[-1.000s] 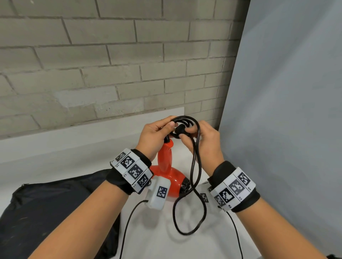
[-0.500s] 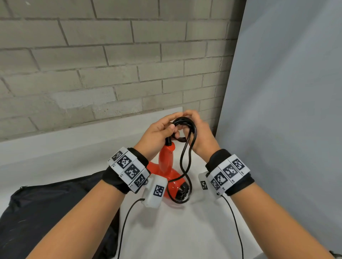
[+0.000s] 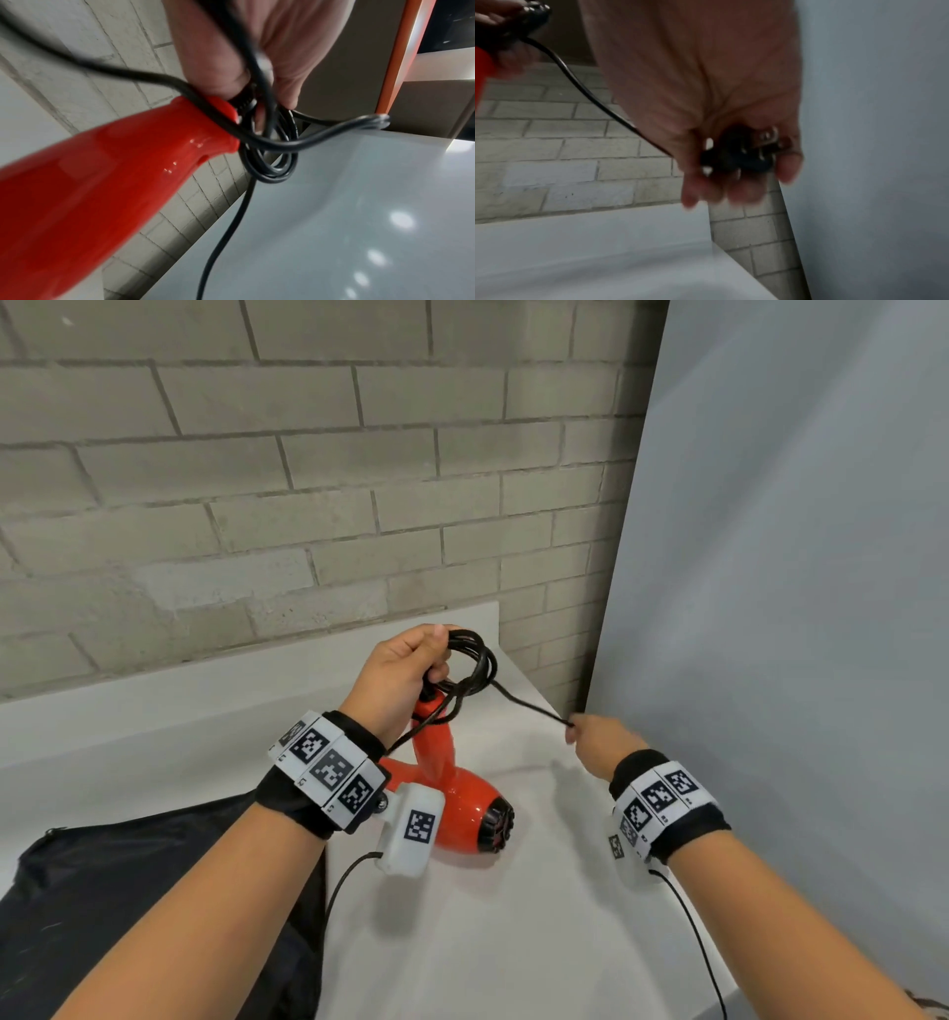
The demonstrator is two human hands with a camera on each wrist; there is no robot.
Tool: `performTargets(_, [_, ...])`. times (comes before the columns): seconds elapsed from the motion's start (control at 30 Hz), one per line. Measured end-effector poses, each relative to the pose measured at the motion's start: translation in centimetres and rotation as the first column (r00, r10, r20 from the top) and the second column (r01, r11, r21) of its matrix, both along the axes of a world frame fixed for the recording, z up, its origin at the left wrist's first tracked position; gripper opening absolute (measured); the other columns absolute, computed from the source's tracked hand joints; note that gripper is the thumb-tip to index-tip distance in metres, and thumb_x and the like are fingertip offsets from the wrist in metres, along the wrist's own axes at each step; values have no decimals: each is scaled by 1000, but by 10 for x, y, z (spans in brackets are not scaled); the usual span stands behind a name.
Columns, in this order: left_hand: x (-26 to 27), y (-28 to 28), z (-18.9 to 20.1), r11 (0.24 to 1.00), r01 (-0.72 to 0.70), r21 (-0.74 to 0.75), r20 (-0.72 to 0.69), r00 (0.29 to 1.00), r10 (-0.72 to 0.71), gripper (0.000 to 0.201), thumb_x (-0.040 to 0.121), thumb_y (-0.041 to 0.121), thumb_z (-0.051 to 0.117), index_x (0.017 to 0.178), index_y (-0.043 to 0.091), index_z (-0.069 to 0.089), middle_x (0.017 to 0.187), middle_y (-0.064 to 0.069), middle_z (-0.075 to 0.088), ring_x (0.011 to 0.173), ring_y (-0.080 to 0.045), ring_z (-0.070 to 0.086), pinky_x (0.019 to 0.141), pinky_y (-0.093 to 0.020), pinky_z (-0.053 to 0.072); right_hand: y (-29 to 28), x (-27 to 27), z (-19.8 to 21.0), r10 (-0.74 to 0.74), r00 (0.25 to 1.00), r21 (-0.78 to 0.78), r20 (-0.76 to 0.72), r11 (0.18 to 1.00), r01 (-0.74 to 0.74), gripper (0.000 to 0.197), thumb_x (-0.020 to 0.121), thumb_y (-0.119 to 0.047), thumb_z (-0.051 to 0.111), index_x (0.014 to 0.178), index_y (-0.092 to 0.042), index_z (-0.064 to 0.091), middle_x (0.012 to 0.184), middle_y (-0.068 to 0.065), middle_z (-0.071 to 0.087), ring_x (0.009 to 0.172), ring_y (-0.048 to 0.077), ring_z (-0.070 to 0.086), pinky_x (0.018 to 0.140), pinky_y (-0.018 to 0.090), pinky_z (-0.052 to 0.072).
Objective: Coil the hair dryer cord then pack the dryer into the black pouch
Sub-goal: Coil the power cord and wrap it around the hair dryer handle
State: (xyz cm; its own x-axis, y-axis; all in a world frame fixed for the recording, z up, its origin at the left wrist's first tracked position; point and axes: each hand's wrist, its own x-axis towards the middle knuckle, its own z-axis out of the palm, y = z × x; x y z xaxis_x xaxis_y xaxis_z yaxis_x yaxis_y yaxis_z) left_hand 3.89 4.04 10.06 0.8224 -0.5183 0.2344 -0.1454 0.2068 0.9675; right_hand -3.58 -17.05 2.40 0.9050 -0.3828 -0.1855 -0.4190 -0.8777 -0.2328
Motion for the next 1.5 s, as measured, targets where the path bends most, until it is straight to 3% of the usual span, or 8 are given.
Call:
performTargets(0.13, [-4, -2, 0, 998, 30, -52, -49, 998, -33, 24, 94, 17, 42, 84, 12, 64, 56, 9, 48, 44, -2, 37, 59, -17, 49, 23, -7, 7, 141, 965, 61, -219, 990, -131, 46, 91, -4, 38, 135, -15, 40, 135, 14, 48, 121, 29, 49, 99, 34, 42])
performTargets(0.33, [-5, -2, -1, 998, 56, -31, 10, 998, -55, 23, 93, 13, 40, 92, 12, 63, 56, 11, 55, 47, -1, 42, 60, -16, 49, 66, 9, 34, 196, 817, 472, 542, 734, -489, 40, 91, -8, 51, 130, -15, 47, 127, -5, 52, 113, 3, 48, 93, 5, 36])
performTargets(0.6, [4, 15, 3, 991, 62, -117, -158, 984, -80, 25, 95, 13, 35, 81, 11, 54, 50, 10, 47, 44, -3, 35, 56, -17, 46, 36, 25, 9, -340, 855, 702, 393, 711, -40, 18, 92, 0, 40, 83, -2, 56, 69, 9, 52, 52, 9, 56, 42, 10, 40])
performTargets(0.7, [5, 18, 4, 989, 75, -126, -171, 981, -96, 27, 95, 12, 34, 76, 13, 53, 50, 9, 45, 43, -3, 35, 55, -17, 46, 17, 27, -8, -288, 930, 378, 230, 906, 187, 23, 90, -3, 42, 73, -11, 55, 86, 16, 59, 89, 34, 64, 62, 29, 47])
performTargets(0.83, [4, 12, 3, 994, 76, -74, -103, 991, -84, 25, 95, 12, 35, 82, 13, 57, 51, 12, 45, 45, -2, 35, 56, -15, 43, 27, 19, 3, -89, 978, 102, 188, 992, 71, 57, 85, -6, 46, 138, -21, 31, 136, 17, 44, 123, 36, 42, 101, 48, 40])
performTargets(1.07, [1, 4, 2, 992, 127, -7, -28, 992, -127, 25, 94, 15, 38, 88, 13, 62, 56, 7, 43, 50, -2, 37, 52, -11, 36, 67, 33, 24, 342, 642, 69, 686, 848, -526, 52, 90, -17, 53, 140, -17, 36, 147, 6, 36, 140, 23, 26, 114, 47, 27])
performTargets(1.23, [0, 3, 3, 992, 124, -5, -27, 992, -124, 23, 94, 14, 38, 90, 13, 61, 54, 13, 50, 49, 0, 41, 52, -11, 42, 77, 30, 33, 189, 623, 366, 759, 668, -649, 23, 90, -8, 54, 113, -4, 60, 107, -2, 62, 95, -18, 54, 91, 4, 39])
performTargets(1.5, [7, 19, 8, 988, 97, -119, -212, 970, -121, 26, 96, 12, 31, 75, 14, 48, 48, 10, 41, 41, -3, 34, 54, -18, 45, 21, 32, 2, -412, 878, 797, 245, 602, 60, 25, 94, 0, 34, 77, -3, 53, 66, 9, 50, 35, 8, 54, 35, 12, 40])
